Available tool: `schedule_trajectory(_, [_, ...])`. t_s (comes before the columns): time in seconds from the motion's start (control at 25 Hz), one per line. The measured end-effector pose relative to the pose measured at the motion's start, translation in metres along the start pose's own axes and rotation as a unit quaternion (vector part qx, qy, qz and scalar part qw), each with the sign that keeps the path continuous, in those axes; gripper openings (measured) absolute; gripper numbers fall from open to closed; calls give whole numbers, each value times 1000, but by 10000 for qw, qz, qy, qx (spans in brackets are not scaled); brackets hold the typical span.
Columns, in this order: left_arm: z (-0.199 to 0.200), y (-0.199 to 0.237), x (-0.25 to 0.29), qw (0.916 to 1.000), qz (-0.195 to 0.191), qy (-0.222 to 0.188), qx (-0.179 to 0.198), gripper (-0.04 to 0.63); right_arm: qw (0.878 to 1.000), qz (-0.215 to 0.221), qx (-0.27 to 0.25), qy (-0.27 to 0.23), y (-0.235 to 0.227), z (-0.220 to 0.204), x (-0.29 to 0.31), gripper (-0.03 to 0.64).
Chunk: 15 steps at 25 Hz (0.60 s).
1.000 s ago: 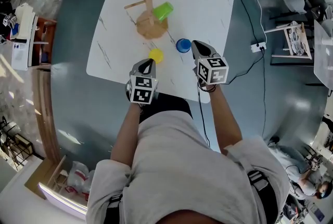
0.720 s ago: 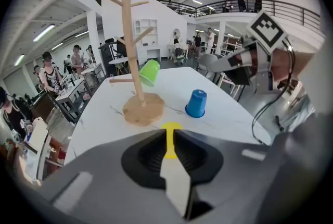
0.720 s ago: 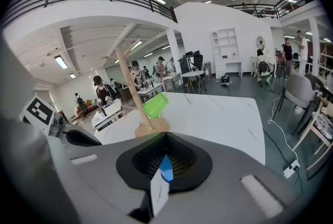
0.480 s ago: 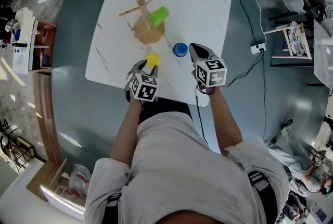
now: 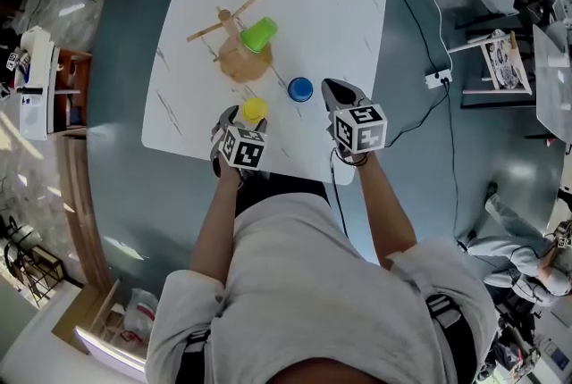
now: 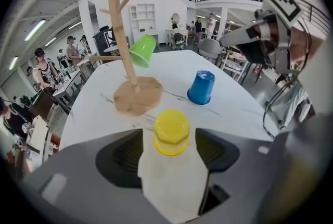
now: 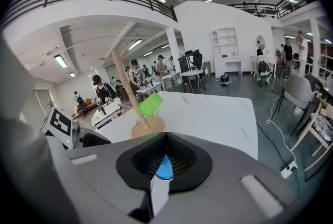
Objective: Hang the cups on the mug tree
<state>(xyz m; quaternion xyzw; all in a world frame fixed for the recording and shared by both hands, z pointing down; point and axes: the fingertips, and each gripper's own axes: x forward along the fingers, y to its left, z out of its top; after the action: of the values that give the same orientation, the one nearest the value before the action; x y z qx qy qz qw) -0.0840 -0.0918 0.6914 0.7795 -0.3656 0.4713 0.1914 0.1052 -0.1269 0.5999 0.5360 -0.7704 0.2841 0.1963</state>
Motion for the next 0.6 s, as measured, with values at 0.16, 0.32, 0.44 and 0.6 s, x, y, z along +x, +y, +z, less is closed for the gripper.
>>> schedule_trajectory(0.16, [1,-1,4,10000,-47,76,-18,314,10000,-38,-7,1,-2,1,-5,0])
schedule_trajectory(0.32, [-1,-4,5,9997,-169,169,45,283,10000,-68,-16,-18,-2,2,-12,0])
schedule_trajectory(0.44, [2,-4,4,9999,-156,55,-8,222,10000,-78,-35,12,-2,0,-15,0])
schedule_trajectory(0.6, [8,1,0,9998,-66,-168,-127,222,10000,-36,-88,16,4,1,-15,0])
